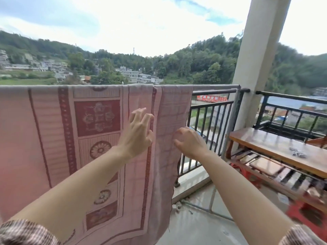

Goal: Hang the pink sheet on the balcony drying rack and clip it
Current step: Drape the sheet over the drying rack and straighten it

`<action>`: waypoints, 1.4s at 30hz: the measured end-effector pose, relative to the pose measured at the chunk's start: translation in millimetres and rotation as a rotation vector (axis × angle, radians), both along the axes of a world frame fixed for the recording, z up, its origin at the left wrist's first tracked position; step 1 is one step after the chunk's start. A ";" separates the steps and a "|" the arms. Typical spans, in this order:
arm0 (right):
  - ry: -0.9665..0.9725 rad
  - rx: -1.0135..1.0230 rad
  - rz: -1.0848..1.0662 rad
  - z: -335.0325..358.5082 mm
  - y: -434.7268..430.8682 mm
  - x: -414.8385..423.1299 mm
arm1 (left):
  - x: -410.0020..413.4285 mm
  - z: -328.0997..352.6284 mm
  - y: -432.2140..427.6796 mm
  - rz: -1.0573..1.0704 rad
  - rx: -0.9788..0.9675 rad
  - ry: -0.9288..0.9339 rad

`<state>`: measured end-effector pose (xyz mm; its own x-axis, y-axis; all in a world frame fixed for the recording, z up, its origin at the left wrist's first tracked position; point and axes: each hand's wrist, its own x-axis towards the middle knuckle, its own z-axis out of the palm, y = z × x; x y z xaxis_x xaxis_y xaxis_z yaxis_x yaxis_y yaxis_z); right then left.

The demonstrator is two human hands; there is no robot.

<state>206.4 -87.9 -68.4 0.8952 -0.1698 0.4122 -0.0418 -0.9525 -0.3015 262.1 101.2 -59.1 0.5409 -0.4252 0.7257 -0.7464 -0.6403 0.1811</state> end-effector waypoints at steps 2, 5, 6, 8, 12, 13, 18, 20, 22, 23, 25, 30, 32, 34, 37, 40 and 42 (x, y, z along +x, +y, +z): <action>-0.002 -0.015 0.033 7.3 -41.7 21.0 | 25.0 2.0 -40.3 -0.021 -0.035 -0.074; -0.039 0.028 0.023 25.2 -101.0 47.0 | 55.7 8.1 -99.7 -0.001 -0.047 -0.067; -0.044 0.035 0.009 29.8 -118.4 56.0 | 64.8 9.7 -118.0 0.005 -0.033 -0.056; -0.030 0.046 -0.014 33.1 -148.0 75.3 | 81.7 11.3 -150.2 0.014 0.014 -0.071; -0.007 0.129 0.013 26.6 -188.6 124.5 | 111.9 4.4 -198.7 0.073 -0.007 -0.112; -0.008 0.166 0.029 24.5 -196.3 138.4 | 119.2 1.1 -207.8 0.100 -0.027 -0.134; -0.004 0.356 0.213 17.5 -228.7 214.2 | 147.7 -18.3 -244.1 0.284 -0.040 -0.142; -0.005 0.408 0.305 18.7 -240.4 241.4 | 159.0 -28.4 -260.9 0.342 -0.069 -0.116; -0.006 0.438 0.408 19.8 -252.5 266.2 | 168.3 -36.2 -279.2 0.425 -0.091 -0.099; 0.000 0.449 0.473 20.8 -258.2 276.9 | 171.8 -39.0 -288.2 0.481 -0.099 -0.096; 0.040 0.464 0.605 23.6 -268.1 296.7 | 176.5 -40.2 -306.6 0.620 -0.123 -0.077; 0.256 0.545 0.898 34.2 -272.3 329.2 | 180.9 -35.3 -336.3 0.852 -0.265 -0.124; 0.328 0.614 1.018 35.9 -264.3 339.3 | 183.7 -35.9 -341.3 0.892 -0.326 -0.153; 0.438 0.722 1.138 37.7 -252.6 345.6 | 184.4 -34.9 -341.0 0.894 -0.386 -0.218; 0.624 0.877 1.338 38.9 -242.7 353.0 | 181.9 -30.6 -338.1 0.790 -0.501 -0.280; 0.800 0.915 1.521 37.0 -243.2 359.9 | 182.8 -34.3 -330.8 0.777 -0.621 -0.198; 0.813 0.816 1.532 34.6 -241.8 361.0 | 183.3 -36.8 -331.8 0.818 -0.655 -0.137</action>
